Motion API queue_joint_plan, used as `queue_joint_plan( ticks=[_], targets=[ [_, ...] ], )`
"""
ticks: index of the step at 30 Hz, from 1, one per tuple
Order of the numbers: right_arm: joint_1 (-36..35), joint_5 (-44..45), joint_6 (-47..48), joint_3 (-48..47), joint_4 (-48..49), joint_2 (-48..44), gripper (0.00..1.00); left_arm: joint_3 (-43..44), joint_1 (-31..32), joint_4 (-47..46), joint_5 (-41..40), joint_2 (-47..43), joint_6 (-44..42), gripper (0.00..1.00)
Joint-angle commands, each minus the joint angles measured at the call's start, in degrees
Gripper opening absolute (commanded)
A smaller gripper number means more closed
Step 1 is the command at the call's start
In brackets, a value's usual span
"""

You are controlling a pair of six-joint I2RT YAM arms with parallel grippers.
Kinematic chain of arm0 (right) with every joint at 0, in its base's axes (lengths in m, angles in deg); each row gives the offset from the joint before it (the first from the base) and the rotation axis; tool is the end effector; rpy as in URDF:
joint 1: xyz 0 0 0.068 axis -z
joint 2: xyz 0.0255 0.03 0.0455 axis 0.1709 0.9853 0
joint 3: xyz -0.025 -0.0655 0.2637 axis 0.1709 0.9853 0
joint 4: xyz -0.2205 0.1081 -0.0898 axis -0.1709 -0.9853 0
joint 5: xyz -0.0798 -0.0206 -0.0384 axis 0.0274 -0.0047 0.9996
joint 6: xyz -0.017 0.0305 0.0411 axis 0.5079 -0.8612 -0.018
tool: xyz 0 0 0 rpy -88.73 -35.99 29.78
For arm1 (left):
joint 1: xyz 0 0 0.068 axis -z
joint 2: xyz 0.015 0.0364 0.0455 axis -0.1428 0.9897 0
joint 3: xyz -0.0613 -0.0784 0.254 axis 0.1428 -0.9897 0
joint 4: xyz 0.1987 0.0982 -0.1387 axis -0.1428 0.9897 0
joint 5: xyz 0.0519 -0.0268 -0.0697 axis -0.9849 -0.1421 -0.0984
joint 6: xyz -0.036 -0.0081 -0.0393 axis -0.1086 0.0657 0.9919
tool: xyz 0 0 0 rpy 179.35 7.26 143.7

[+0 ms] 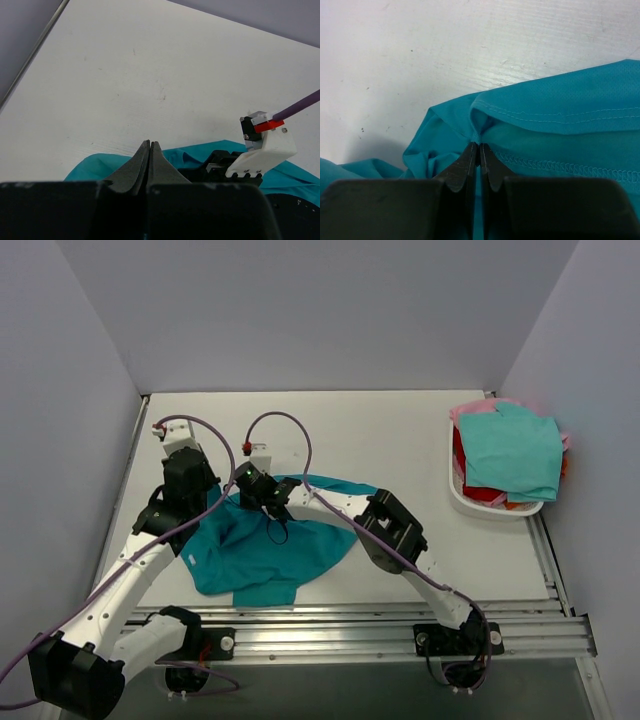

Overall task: Fold and stack the t-shirts
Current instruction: Flatten out the tshirt

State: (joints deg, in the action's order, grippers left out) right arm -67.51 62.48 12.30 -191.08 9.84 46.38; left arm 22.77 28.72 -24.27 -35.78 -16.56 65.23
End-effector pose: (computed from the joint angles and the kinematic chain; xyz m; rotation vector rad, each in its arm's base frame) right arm 0.2970 0.4544 0.1928 -0.1730 2.1302 0.8289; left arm 0.2194 -0.0625 0.3257 -0.3629 1.8436 0.0298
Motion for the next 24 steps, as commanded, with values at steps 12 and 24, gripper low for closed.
queue_joint_plan(
  ticks=[12, 24],
  targets=[
    [1.4, 12.7, 5.3, 12.9, 0.4, -21.0, 0.00, 2.5, 0.2, 1.6, 1.9, -10.2, 1.0, 0.02],
    [-3.9, 30.0, 10.6, 31.7, -6.5, -67.8, 0.00, 14.5, 4.4, 8.1, 9.1, -20.8, 1.9, 0.02]
  ],
)
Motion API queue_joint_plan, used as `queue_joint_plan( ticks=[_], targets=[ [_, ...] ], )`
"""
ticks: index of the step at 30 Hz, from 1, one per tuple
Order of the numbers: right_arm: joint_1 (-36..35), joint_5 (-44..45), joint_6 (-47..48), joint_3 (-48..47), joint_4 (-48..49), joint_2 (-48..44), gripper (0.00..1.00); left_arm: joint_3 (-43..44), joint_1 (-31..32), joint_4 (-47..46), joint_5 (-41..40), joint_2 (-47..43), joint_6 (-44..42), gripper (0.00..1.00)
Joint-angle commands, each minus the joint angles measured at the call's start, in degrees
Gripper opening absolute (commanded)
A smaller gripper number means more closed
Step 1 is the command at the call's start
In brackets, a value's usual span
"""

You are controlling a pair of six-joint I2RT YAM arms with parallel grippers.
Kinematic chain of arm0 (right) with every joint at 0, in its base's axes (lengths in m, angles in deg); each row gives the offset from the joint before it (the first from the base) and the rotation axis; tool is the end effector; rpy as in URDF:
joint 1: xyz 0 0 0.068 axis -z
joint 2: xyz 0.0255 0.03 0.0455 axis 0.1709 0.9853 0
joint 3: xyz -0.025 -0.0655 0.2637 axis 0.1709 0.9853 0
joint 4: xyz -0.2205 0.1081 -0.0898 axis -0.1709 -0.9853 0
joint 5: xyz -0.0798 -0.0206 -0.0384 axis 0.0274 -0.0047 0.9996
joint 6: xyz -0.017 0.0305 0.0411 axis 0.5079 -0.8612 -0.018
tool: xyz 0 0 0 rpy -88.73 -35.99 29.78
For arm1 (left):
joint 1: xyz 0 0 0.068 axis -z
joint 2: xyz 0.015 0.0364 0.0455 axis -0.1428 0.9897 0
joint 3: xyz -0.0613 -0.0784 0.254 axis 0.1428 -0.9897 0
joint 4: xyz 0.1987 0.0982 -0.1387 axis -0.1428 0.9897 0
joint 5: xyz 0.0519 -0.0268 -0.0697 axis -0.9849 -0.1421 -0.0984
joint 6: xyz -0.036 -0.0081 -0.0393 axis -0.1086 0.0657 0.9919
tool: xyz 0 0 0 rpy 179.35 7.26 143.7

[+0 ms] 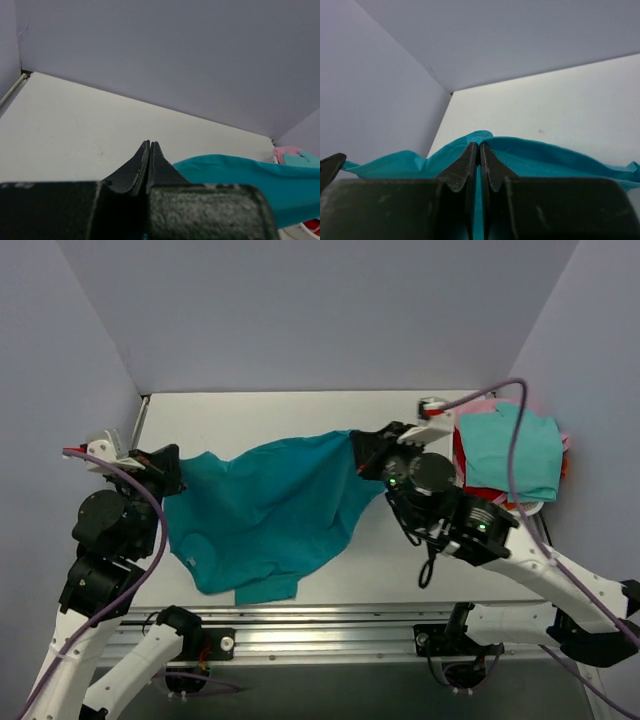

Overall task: Fold and stack the t-shirts
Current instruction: Flatten out the tshirt

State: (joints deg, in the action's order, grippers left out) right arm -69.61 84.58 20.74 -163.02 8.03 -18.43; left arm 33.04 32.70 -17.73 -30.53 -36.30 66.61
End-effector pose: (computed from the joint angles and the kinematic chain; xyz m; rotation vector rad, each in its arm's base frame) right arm 0.1483 0.2139 0.4693 0.1591 1.5098 0.8645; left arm 0.1173 -0.0364 0.4289 -0.3325 1.4997 -0.3074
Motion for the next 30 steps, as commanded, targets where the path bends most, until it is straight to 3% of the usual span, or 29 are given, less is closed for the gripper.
queue_joint_plan(
  ticks=[1, 7, 12, 15, 18, 22, 23, 25, 26, 27, 30],
  targets=[
    [-2.2, 8.5, 2.6, 3.6, -5.8, -6.6, 0.00, 5.2, 0.5, 1.9, 4.5, -1.6, 0.4, 0.02],
    [-4.9, 11.2, 4.6, 0.1, -9.7, -14.1, 0.00, 13.8, 0.4, 3.7, 9.8, -5.0, 0.6, 0.02],
    [-5.7, 10.0, 6.2, -3.5, -10.8, -15.8, 0.00, 25.2, 0.2, 5.4, 16.1, -3.4, -0.3, 0.02],
    [-5.7, 10.7, 6.8, -7.4, -12.5, -15.4, 0.00, 30.4, -0.2, 6.3, 16.0, -2.0, -0.9, 0.02],
    [-5.7, 17.7, 7.4, -10.2, -12.7, -14.0, 0.00, 31.9, -0.3, 7.1, 11.9, 1.4, -2.2, 0.02],
    [-4.4, 33.8, 11.4, -10.8, -8.2, -6.8, 0.00, 28.2, -0.2, 4.8, 5.1, 8.2, -3.4, 0.02],
    [1.4, 32.3, 11.3, -11.5, -8.2, -4.7, 0.00, 25.4, -0.5, 3.6, 3.6, 12.1, -3.8, 0.02],
    [12.9, 20.1, 4.4, -12.5, -11.6, 1.5, 0.00, 23.9, -1.5, 1.5, 2.4, 16.8, -3.9, 0.02],
    [24.0, 13.0, 2.6, -12.0, -11.4, 3.6, 0.00, 22.3, -2.6, 0.7, 3.6, 19.3, -3.0, 0.02],
    [27.5, 4.0, 1.4, -9.4, -10.1, 5.4, 0.00, 21.2, -6.1, -2.0, 5.5, 23.5, -2.0, 0.02],
    [33.9, -0.5, -1.3, -7.1, -4.6, 16.0, 0.00, 16.5, -12.6, -9.5, 14.6, 32.6, 1.2, 0.02]
  ],
)
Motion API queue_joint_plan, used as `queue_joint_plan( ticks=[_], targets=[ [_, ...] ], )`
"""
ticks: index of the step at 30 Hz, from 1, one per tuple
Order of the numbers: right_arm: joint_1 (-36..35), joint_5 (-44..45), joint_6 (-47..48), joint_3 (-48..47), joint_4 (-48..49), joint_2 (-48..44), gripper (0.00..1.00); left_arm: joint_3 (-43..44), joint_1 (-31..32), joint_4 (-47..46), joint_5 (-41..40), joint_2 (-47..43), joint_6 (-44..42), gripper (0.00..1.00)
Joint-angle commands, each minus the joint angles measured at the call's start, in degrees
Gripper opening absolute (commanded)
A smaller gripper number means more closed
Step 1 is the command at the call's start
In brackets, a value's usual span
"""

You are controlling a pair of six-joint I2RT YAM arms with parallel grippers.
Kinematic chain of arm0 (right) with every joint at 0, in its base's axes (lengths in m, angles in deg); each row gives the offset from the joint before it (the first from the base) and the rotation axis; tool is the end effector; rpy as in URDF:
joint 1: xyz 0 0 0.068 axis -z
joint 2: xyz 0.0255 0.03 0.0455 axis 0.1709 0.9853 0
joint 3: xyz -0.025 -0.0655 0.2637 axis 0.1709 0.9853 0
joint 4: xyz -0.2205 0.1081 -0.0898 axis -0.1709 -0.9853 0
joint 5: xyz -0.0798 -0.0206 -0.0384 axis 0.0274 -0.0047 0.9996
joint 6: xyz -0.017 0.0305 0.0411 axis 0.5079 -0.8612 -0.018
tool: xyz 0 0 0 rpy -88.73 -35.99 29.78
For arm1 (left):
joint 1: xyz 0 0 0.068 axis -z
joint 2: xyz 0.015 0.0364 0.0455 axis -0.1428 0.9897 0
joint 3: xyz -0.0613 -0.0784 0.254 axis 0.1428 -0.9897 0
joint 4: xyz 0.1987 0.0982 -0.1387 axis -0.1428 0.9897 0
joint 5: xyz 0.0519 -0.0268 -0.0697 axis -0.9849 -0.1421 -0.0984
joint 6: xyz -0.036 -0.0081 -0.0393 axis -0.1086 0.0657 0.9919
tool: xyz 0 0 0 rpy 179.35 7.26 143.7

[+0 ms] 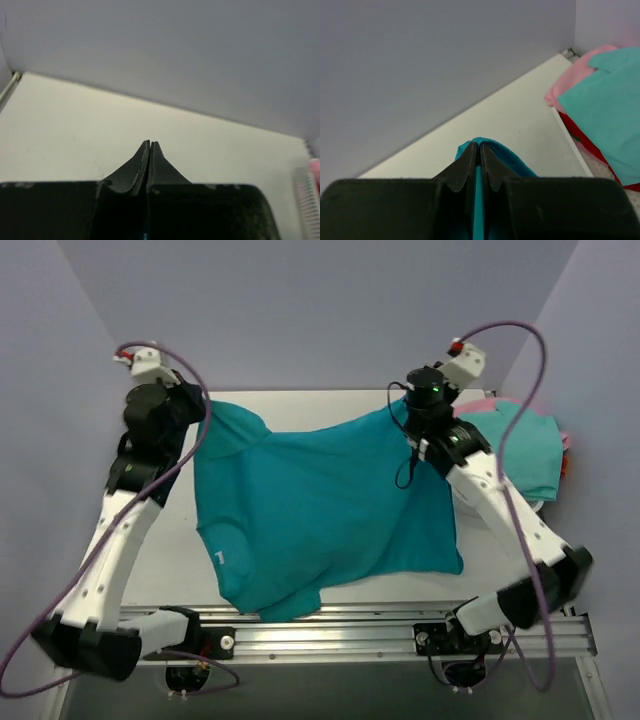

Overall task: Fold and stack the t-shirts
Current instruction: Flatten out the tshirt

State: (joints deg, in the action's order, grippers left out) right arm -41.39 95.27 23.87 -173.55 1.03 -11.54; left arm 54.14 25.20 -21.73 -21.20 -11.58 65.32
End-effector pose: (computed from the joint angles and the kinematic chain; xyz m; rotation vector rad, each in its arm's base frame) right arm 0.2515 0.1245 0.4873 0.5984 1.3981 0.2511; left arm 0.2131 -0.0546 0.4887 -0.2858 1.5001 -0.3117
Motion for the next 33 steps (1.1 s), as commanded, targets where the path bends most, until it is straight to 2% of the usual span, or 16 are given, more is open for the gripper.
queue_joint_plan(
  ticks=[1, 4, 5, 8, 11, 14, 15, 16, 17, 18, 19, 20, 25, 28, 31, 33],
  targets=[
    [6.6, -12.2, -4.8, 3.3, 4.5, 15.4, 0.00, -5.0, -8.6, -7.0, 7.0, 10.8, 2.9, 0.02],
    [8.3, -14.0, -5.9, 0.1, 7.7, 28.6, 0.00, -4.3, -12.8, -16.9, 12.5, 27.9, 3.4, 0.02],
    [8.3, -14.1, -5.9, -1.4, 9.4, 32.0, 0.00, -3.3, -13.3, -17.0, 12.5, 28.0, 3.3, 0.02],
    [9.1, -14.5, -6.8, -11.6, 8.5, 45.7, 0.00, 4.6, -15.1, -21.0, 15.5, 44.1, 3.3, 0.02],
    [9.8, -12.9, -7.5, -24.2, 5.2, 56.3, 0.00, 18.2, -16.7, -20.6, 22.4, 62.8, 5.6, 0.02],
    [10.2, -9.5, -7.4, -36.5, 0.9, 63.5, 0.00, 34.0, -16.7, -15.7, 25.1, 72.4, 6.1, 0.03],
    [10.2, -8.3, -7.5, -38.8, -0.7, 65.3, 0.00, 37.8, -16.7, -12.9, 25.3, 74.1, 6.3, 0.16],
    [10.3, -7.3, -7.5, -40.6, -0.9, 65.7, 0.09, 41.3, -16.7, -11.5, 26.1, 75.3, 6.3, 0.79],
    [10.5, -6.1, -7.1, -42.9, -0.9, 66.0, 0.48, 46.3, -16.7, -9.9, 26.7, 76.6, 6.8, 0.94],
    [10.5, -5.3, -6.8, -44.2, -1.0, 66.0, 0.65, 48.2, -16.7, -8.9, 26.9, 76.8, 7.2, 0.94],
    [10.5, -4.4, -6.4, -45.2, -1.4, 65.8, 0.97, 49.6, -16.7, -8.2, 26.9, 76.6, 7.5, 0.94],
    [10.5, -3.6, -6.5, -46.0, -1.8, 65.5, 1.00, 50.0, -16.7, -8.5, 26.7, 75.0, 7.7, 0.94],
    [10.3, -0.6, -8.4, -43.3, -3.7, 59.0, 1.00, 45.2, -16.7, -6.9, 22.5, 66.5, 6.3, 0.94],
    [8.4, -3.5, -7.8, -28.9, 5.1, 50.2, 0.99, 34.2, -16.7, -8.8, 18.3, 57.5, 6.4, 0.94],
    [6.9, -10.8, -7.1, -19.4, 13.8, 45.3, 0.91, 23.8, -16.7, -11.8, 17.1, 51.3, 7.0, 0.94],
    [7.1, -15.7, -7.1, -19.8, 14.7, 47.4, 0.78, 19.2, -16.7, -14.5, 17.3, 49.6, 7.6, 0.94]
  ],
)
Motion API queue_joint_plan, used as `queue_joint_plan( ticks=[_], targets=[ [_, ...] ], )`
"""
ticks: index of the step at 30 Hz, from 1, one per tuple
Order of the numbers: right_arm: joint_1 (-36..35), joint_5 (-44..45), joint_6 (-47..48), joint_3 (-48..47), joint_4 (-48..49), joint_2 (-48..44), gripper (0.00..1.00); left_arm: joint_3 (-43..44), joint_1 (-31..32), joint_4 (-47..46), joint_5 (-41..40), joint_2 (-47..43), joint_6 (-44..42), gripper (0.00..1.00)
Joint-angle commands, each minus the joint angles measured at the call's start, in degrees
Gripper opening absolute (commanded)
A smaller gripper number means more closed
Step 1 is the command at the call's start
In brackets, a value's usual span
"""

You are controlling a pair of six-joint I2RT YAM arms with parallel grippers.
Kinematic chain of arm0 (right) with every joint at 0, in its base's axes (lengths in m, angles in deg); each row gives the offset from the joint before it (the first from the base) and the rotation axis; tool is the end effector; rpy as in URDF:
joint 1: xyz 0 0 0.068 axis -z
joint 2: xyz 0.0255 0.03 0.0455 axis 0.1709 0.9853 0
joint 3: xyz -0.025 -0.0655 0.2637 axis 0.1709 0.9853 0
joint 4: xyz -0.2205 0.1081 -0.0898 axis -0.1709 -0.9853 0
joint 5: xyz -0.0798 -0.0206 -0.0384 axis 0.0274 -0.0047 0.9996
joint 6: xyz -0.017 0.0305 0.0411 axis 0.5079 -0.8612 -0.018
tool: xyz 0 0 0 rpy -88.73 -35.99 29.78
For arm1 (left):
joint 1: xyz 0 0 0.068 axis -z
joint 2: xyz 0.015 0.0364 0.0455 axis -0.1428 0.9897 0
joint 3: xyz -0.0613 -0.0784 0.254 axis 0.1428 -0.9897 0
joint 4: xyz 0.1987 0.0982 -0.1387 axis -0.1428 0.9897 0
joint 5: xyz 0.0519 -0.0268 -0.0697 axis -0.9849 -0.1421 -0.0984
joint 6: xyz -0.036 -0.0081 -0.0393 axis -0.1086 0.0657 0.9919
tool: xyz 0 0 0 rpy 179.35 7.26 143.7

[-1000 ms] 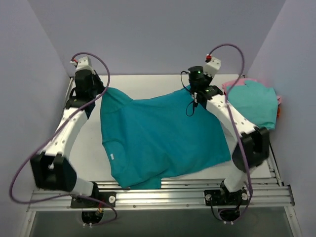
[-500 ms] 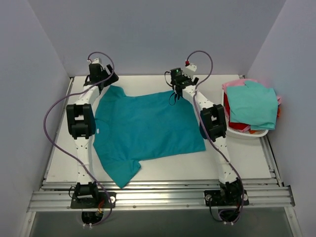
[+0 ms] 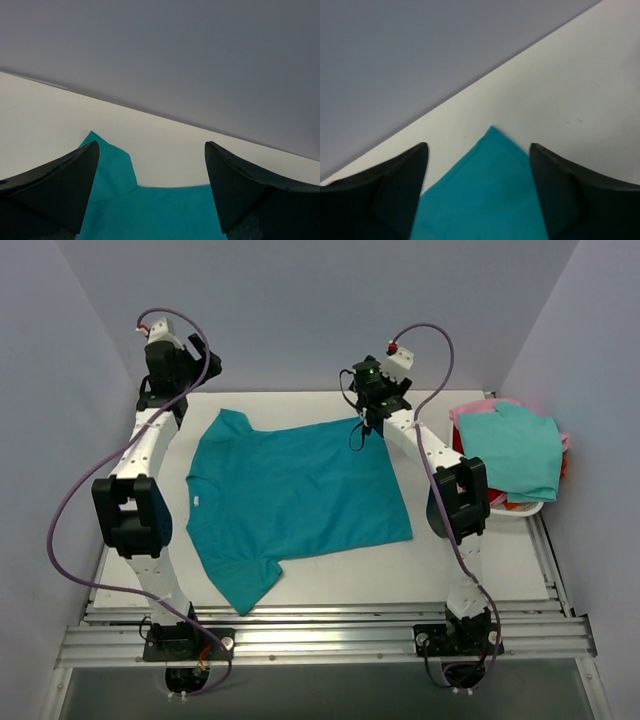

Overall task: Fold and stack the t-shirts
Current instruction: Flatten out the tshirt

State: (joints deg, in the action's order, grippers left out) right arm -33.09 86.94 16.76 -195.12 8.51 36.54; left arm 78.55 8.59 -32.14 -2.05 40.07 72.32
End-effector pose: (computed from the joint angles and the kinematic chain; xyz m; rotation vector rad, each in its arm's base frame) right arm 0.4840 0.1844 0.3052 0.6369 1.6556 0.1534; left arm 0.4862 -0.0049 0.3506 -0.4062 1.7821 -0.3924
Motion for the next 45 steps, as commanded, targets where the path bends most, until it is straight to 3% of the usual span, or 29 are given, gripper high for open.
queue_joint_plan(
  ticks=[1, 2, 3, 4, 6, 7, 9, 10, 12, 27, 36, 45],
  targets=[
    [-0.8, -12.3, 0.3, 0.8, 7.2, 0.7, 0.65, -8.0, -0.1, -6.0, -1.8, -2.0, 1.1, 0.95],
    [-0.6, -13.6, 0.6, -1.9, 6.1, 2.3, 0.28, -9.0, -0.1, -6.4, -1.8, -1.3, 1.5, 0.98],
    [-0.6, -14.0, 1.2, -4.0, 4.8, 5.9, 0.06, -9.9, -0.1, -6.9, -1.3, -0.9, 1.8, 1.00],
    [-0.5, -14.2, 1.7, -6.2, 3.5, 7.6, 0.00, -11.5, -0.1, -7.5, -0.5, -0.5, 2.2, 0.89],
    [-0.3, -15.9, 2.5, -10.8, 2.6, 12.2, 0.00, -12.3, -0.1, -9.2, 0.4, 1.4, 2.5, 0.75],
    [0.3, -17.2, 3.2, -11.8, 2.6, 13.4, 0.00, -11.9, -0.1, -9.6, 1.1, 2.2, 2.8, 0.51],
    [1.0, -20.0, 3.2, -15.1, 1.9, 17.1, 0.00, -10.4, -0.1, -8.7, 1.7, 5.2, 2.9, 0.32],
    [1.4, -21.1, 3.1, -15.7, 1.9, 17.9, 0.00, -9.6, -0.1, -8.0, 2.0, 7.0, 2.8, 0.14],
    [2.4, -23.2, 2.8, -15.9, 2.6, 19.5, 0.00, -7.5, -0.1, -7.5, 2.2, 8.7, 2.6, 0.03],
    [7.9, -27.7, -1.1, -11.2, 7.4, 23.7, 0.00, 0.7, -0.1, -5.6, 1.5, 20.6, 4.3, 0.02],
    [11.0, -32.0, -4.2, -1.7, 11.6, 20.7, 0.00, 25.9, -2.1, 15.7, 2.2, 36.3, 7.2, 0.02],
    [16.3, -33.9, -10.0, 14.5, 17.0, 13.5, 0.00, 47.0, -2.0, 23.8, 6.5, 49.3, 10.9, 0.02]
  ],
)
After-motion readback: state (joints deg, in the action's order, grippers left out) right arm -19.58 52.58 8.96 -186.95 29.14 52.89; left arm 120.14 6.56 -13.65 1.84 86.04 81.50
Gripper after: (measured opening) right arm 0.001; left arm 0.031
